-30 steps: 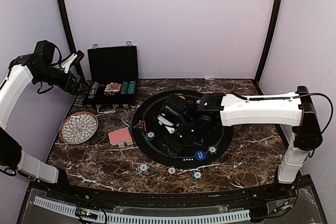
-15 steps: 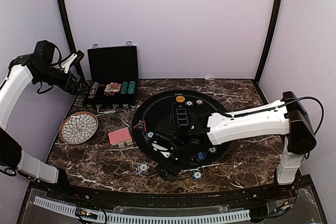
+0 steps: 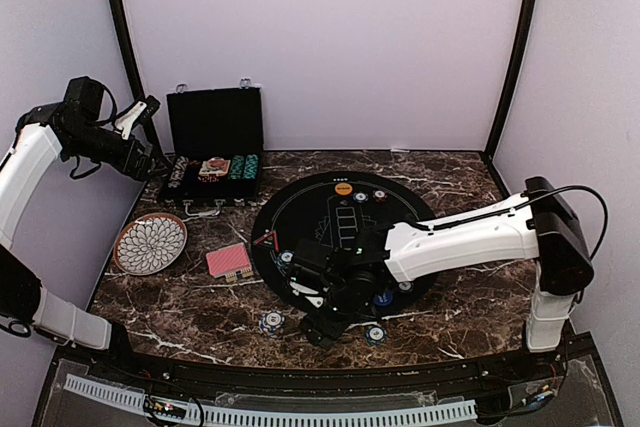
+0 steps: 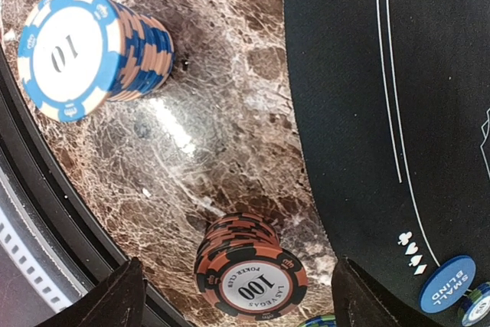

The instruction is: Distribute texas hold em gaming equipment

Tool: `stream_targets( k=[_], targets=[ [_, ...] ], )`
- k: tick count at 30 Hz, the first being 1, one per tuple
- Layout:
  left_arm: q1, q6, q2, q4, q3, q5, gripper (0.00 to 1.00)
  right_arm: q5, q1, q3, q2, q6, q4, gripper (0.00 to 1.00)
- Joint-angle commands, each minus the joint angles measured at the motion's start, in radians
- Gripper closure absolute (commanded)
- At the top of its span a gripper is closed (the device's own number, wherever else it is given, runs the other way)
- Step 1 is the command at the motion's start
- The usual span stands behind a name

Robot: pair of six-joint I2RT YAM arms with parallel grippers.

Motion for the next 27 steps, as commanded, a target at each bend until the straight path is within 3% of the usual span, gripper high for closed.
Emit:
stream_targets(
  k=[1, 14, 21, 27],
  targets=[
    [-0.005, 0.004, -0.028, -0.020, 0.025, 0.020, 0.01, 0.012, 0.007, -0.009, 0.019, -0.006, 0.022, 0.18],
    [-0.006, 0.004, -0.029, -0.019, 0.023, 0.018, 0.01, 0.030, 0.006, 0.003, 0.041, -0.013, 0.023, 0.35],
    [-0.005, 0.004, -0.029, -0.019, 0.025, 0.016, 0.01, 0.047, 0.006, 0.007, 0.033, -0.008, 0.025, 0.50],
    [-0.006, 0.004, -0.030, -0.020, 0.022, 0.019, 0.01, 0.052, 0.005, 0.022, 0.016, -0.008, 0.003, 0.54]
  ],
)
